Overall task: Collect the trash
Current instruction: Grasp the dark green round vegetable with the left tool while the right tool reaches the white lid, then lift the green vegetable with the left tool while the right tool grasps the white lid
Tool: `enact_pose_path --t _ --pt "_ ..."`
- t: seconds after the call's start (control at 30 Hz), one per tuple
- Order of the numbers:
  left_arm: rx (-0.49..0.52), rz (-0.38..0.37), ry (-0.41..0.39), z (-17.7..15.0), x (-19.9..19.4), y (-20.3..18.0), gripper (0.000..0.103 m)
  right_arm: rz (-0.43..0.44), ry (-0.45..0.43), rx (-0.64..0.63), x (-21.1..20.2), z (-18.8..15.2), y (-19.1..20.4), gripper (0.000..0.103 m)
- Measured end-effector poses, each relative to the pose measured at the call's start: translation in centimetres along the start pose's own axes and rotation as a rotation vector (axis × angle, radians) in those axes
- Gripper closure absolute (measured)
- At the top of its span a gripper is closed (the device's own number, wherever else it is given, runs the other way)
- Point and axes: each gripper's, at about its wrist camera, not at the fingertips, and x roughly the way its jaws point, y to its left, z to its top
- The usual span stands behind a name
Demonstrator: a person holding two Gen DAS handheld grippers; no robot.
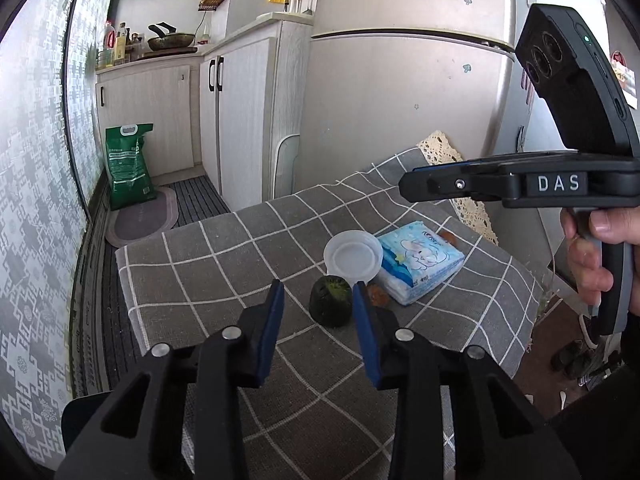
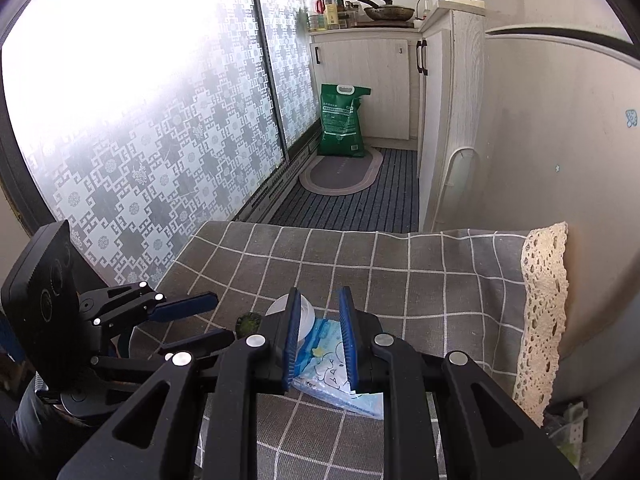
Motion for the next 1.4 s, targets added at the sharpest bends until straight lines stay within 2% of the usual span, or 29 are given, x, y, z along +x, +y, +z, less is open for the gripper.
enact_pose_path --t 0.1,0.2,0.5,0.57,0.6,0.63,0.7,0.9,1.13,1.4 --pt "0.013 -0.024 0.023 0.0 0.6 -0.4 0.061 0.026 0.010 0.020 0.4 0.1 -0.3 0.084" --pt "0.021 -0.014 0.049 0.1 1.3 -0.5 0.061 0.042 0.010 0.025 0.6 0.2 -0.1 0.084" --pt "-0.011 -0.020 0.091 0.2 2.4 -0.1 0.064 0.054 0.037 0.041 1.5 0.1 -0.2 0.084" --pt "-0.008 -0.017 0.093 0.1 2.6 -0.1 0.066 0.059 0.041 0.047 1.6 0.1 -0.2 0.084" --pt "-0.003 -0.024 0.092 0.1 2.6 -0.2 0.071 0.063 0.044 0.051 1.7 0.1 -0.2 0.084" --pt "0.002 -0.033 0.087 0.0 2.6 -0.3 0.075 0.064 0.046 0.055 1.8 0.0 -0.2 0.084" --pt "-0.003 -0.030 0.081 0.0 2.5 -0.3 0.076 0.058 0.056 0.058 2.0 -0.1 -0.2 0.084" --pt "-0.046 -0.016 0.035 0.1 1.2 0.1 0.076 0.058 0.086 0.078 3.1 -0.6 -0.3 0.084" --pt "-0.043 0.017 -0.006 0.1 -0.5 0.3 0.076 0.052 0.097 0.072 4.1 -0.5 0.4 0.084" --pt "-0.087 0.054 -0.085 -0.1 -3.3 2.2 0.076 0.006 0.122 0.031 5.4 -0.5 1.4 0.084"
